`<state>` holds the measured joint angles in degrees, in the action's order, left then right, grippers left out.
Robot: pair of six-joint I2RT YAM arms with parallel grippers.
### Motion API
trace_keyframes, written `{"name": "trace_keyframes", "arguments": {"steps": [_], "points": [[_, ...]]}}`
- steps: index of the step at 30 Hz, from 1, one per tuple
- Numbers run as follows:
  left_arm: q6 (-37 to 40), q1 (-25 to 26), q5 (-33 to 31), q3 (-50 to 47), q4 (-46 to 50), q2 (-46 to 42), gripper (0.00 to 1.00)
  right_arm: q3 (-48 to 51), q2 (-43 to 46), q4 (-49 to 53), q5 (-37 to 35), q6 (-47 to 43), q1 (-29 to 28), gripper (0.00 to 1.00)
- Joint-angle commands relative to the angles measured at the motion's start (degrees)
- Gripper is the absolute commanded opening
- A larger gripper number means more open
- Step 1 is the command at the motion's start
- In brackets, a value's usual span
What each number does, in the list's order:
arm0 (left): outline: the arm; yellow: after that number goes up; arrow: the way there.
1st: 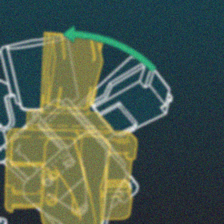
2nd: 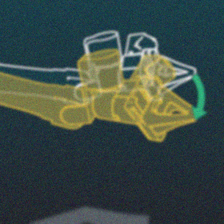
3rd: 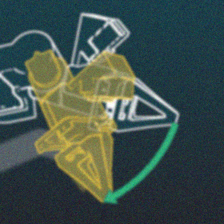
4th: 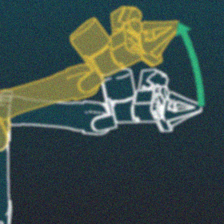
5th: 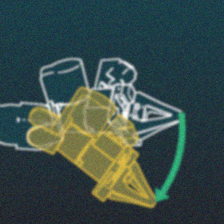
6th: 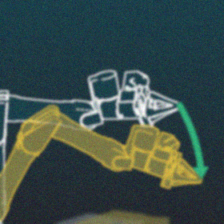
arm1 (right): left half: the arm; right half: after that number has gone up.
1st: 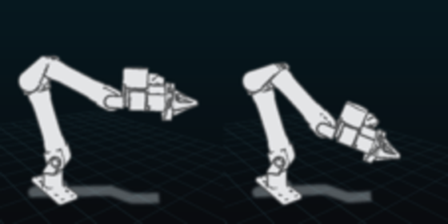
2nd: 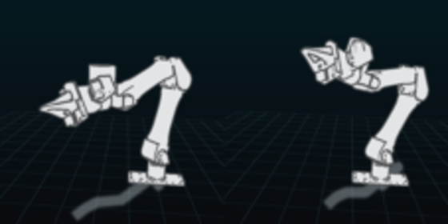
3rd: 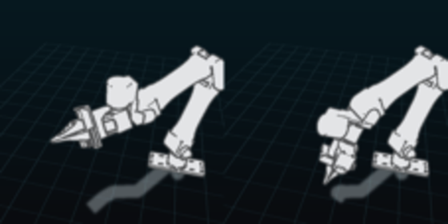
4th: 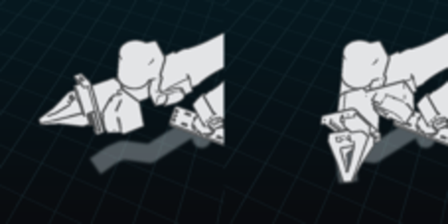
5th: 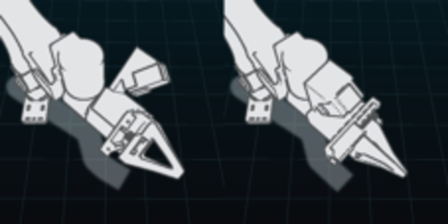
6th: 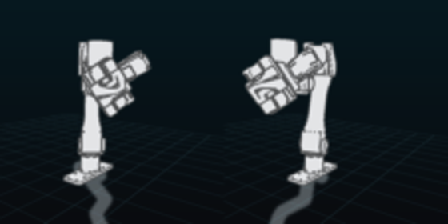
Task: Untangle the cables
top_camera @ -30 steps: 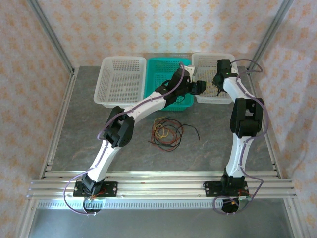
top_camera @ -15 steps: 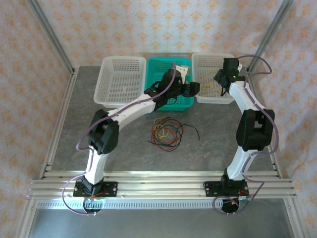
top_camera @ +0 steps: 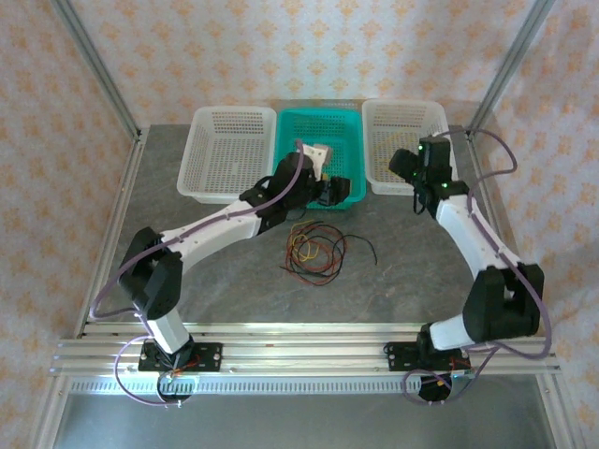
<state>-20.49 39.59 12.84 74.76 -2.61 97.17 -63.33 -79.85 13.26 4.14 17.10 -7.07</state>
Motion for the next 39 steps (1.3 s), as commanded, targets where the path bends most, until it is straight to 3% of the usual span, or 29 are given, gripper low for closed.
{"name": "trace_keyframes", "arguments": {"steps": [1, 13, 18, 30, 39], "points": [[-0.6, -0.7, -2.3, -5.5, -2.7, -4.5, 0.72, 4.0, 6.1, -2.1, -2.1, 0.4, -2.9, 0.79], [-4.9, 0.9, -7.6, -21.7, -4.3, -14.0, 0.71, 15.8, 15.4, 2.7, -3.2, 5.9, -14.5, 0.74], [-6.4, 2.5, -9.0, -25.6, -4.0, -14.5, 0.71, 17.5, 13.5, 8.4, -3.2, 8.0, -17.2, 0.68], [-11.0, 4.4, -9.3, -33.0, -5.7, -18.2, 0.7, 17.5, 3.6, 11.3, -2.0, 16.9, -28.6, 0.38], [-9.9, 5.1, -6.2, -36.8, -6.7, -20.1, 0.7, 17.9, -2.1, 10.8, 3.2, 22.3, -33.6, 0.3]]}}
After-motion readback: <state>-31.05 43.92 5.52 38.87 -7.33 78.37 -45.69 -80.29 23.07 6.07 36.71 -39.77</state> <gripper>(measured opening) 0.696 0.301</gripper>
